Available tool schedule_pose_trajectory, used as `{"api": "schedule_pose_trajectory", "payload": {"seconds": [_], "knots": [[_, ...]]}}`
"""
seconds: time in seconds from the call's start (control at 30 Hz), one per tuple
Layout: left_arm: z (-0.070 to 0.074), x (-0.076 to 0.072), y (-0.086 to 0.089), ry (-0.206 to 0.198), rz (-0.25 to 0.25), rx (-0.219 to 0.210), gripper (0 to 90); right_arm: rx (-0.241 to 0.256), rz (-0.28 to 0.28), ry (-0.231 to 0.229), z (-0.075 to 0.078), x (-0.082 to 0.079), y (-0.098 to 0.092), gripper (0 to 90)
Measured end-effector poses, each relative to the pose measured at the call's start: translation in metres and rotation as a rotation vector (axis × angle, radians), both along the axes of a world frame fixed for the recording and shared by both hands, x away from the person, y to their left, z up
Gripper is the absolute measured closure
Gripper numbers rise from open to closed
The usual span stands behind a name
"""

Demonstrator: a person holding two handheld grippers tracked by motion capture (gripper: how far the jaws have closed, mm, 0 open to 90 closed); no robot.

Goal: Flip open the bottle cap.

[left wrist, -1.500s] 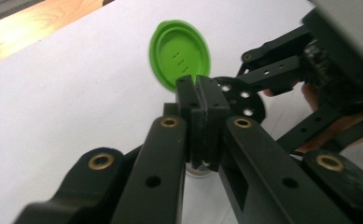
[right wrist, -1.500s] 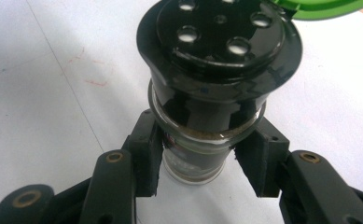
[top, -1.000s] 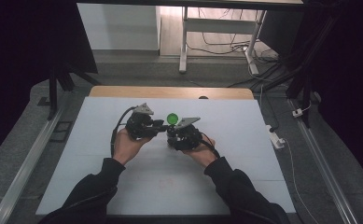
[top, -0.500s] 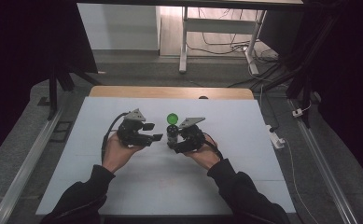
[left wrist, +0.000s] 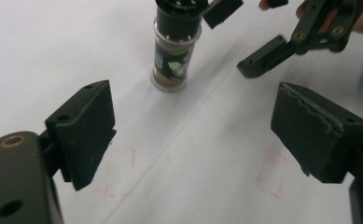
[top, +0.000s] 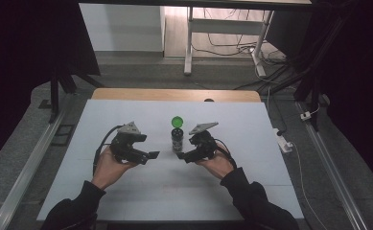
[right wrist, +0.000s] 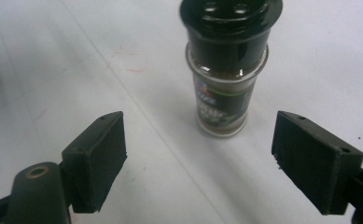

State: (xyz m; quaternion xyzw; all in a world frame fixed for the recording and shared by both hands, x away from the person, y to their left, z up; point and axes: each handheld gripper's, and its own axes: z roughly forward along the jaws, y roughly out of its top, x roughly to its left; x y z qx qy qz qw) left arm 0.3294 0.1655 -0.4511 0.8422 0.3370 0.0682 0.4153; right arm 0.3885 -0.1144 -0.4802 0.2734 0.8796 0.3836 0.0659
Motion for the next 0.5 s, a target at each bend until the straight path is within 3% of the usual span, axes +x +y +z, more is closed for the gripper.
{"api": "schedule_pose_trajectory", "payload": {"seconds": [0.1, 0.27, 0.5], "knots": [[0.0, -0.008, 0.004, 0.008, -0.003, -0.005, 10.2, 0.012, 0.005, 0.019, 0.003, -0.005, -0.003, 14.6], [-0.001, -0.021, 0.012, 0.026, 0.007, -0.016, 5.8, -0.009, 0.003, 0.04, 0.004, -0.015, -0.012, 9.9], [-0.003, -0.04, 0.028, 0.033, 0.04, -0.033, 2.1, 0.009, 0.007, 0.035, 0.013, -0.033, -0.026, 6.3]]}}
